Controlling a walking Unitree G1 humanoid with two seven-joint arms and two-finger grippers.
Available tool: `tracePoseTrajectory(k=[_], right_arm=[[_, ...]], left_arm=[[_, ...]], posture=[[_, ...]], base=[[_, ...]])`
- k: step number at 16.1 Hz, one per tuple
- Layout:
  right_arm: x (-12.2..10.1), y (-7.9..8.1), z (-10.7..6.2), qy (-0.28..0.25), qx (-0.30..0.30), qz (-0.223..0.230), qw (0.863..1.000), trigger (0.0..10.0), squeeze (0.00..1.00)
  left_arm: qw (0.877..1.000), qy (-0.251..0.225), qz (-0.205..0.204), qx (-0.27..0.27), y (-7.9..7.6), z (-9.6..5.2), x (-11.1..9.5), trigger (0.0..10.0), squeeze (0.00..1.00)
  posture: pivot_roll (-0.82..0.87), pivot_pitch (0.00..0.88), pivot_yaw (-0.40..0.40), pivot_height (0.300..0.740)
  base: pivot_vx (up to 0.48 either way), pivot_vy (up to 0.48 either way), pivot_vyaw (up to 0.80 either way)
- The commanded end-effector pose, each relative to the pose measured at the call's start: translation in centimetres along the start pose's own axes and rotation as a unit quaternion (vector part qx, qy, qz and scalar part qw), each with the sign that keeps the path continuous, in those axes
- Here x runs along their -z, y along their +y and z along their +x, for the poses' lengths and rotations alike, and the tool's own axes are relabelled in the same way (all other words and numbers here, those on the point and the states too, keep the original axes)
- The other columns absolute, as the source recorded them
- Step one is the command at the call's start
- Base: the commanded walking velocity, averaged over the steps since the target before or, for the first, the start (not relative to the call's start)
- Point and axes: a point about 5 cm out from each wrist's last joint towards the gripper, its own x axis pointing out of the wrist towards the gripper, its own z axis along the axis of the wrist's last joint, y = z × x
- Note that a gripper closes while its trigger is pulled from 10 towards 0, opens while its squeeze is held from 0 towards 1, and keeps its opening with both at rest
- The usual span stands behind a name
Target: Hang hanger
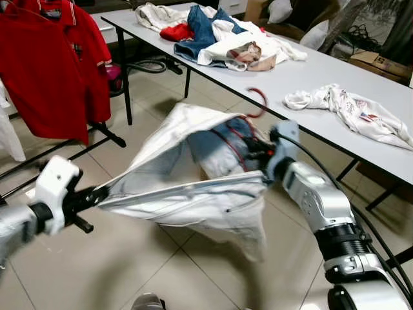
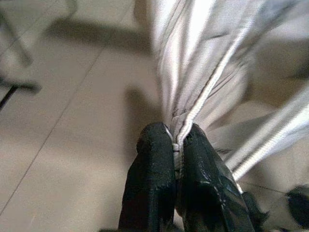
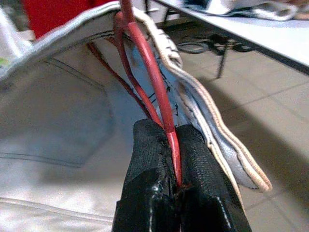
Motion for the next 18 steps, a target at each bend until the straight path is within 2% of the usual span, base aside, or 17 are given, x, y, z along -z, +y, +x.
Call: tracePoseTrajectory(k=[1, 3, 5, 6, 9, 12, 13, 14, 15, 16, 17, 18], right_arm=[[-3.1, -1.5, -0.9, -0.044, 0.031, -0.012, 0.998, 10.0, 0.00], [-4.2, 0.5, -0.9, -0.039, -0.007, -0.002, 0.999, 10.0, 0.00], [-5.0, 2.1, -1.2, -0.035, -0.036, 0.013, 0.999, 10.0, 0.00], [-5.4, 3.2, -1.6, -0.029, -0.059, 0.024, 0.998, 10.0, 0.00], [-5.8, 4.5, -1.9, -0.025, -0.082, 0.048, 0.995, 10.0, 0.00], [-6.0, 5.3, -2.3, -0.018, -0.090, 0.061, 0.994, 10.0, 0.00], [-5.9, 5.3, -2.4, -0.014, -0.087, 0.063, 0.994, 10.0, 0.00], [-5.9, 5.3, -2.4, -0.013, -0.086, 0.062, 0.994, 10.0, 0.00], [-5.8, 5.1, -2.4, -0.013, -0.080, 0.061, 0.995, 10.0, 0.00], [-5.9, 5.1, -2.3, -0.013, -0.076, 0.058, 0.995, 10.0, 0.00], [-6.3, 5.0, -2.2, -0.017, -0.076, 0.050, 0.996, 10.0, 0.00], [-6.3, 5.0, -2.1, -0.018, -0.077, 0.050, 0.996, 10.0, 0.00]], left_arm=[[0.994, 0.068, -0.015, -0.083, 1.7, -0.4, 3.2, 0.0, 0.00], [0.987, 0.100, -0.019, -0.120, 1.2, 0.8, 6.7, 0.0, 0.00], [0.984, 0.103, -0.019, -0.141, 0.5, 1.8, 8.3, 0.0, 0.00], [0.983, 0.088, -0.018, -0.161, 0.2, 2.7, 8.7, 0.0, 0.00], [0.976, 0.086, -0.022, -0.197, 0.3, 3.9, 10.2, 0.0, 0.00], [0.973, 0.050, -0.068, -0.213, 0.0, 4.9, 10.9, 0.0, 0.00], [0.975, 0.034, -0.084, -0.201, -0.4, 5.5, 10.9, 4.4, 0.00], [0.976, 0.032, -0.085, -0.197, -0.6, 5.6, 10.9, 4.4, 0.00], [0.975, 0.026, -0.109, -0.190, -0.8, 5.8, 10.9, 10.0, 0.00], [0.976, 0.020, -0.121, -0.177, -1.0, 5.9, 11.2, 10.0, 0.38], [0.975, -0.003, -0.148, -0.166, -1.0, 5.6, 11.4, 10.0, 1.00], [0.975, -0.010, -0.155, -0.160, -1.1, 5.5, 11.4, 10.0, 1.00]], posture=[[0.09, 0.000, -0.117, 0.740], [0.07, 0.000, -0.123, 0.740], [0.05, 0.000, -0.136, 0.740], [0.04, 0.000, -0.137, 0.740], [0.02, 0.000, -0.136, 0.740], [0.01, 0.000, -0.139, 0.740], [0.01, 0.000, -0.140, 0.740], [0.01, 0.000, -0.140, 0.740], [0.02, 0.000, -0.143, 0.740], [0.02, 0.000, -0.144, 0.740], [0.02, 0.000, -0.148, 0.740], [0.02, 0.000, -0.148, 0.740]], base=[[0.000, 0.000, 0.00], [0.000, 0.000, 0.00], [0.000, 0.000, 0.00], [0.000, 0.000, 0.00], [0.000, 0.000, 0.00], [0.000, 0.000, 0.00], [0.000, 0.000, 0.00], [0.000, 0.000, 0.00], [0.000, 0.000, 0.00], [0.000, 0.000, 0.00], [0.000, 0.000, 0.00], [0.000, 0.000, 0.00]])
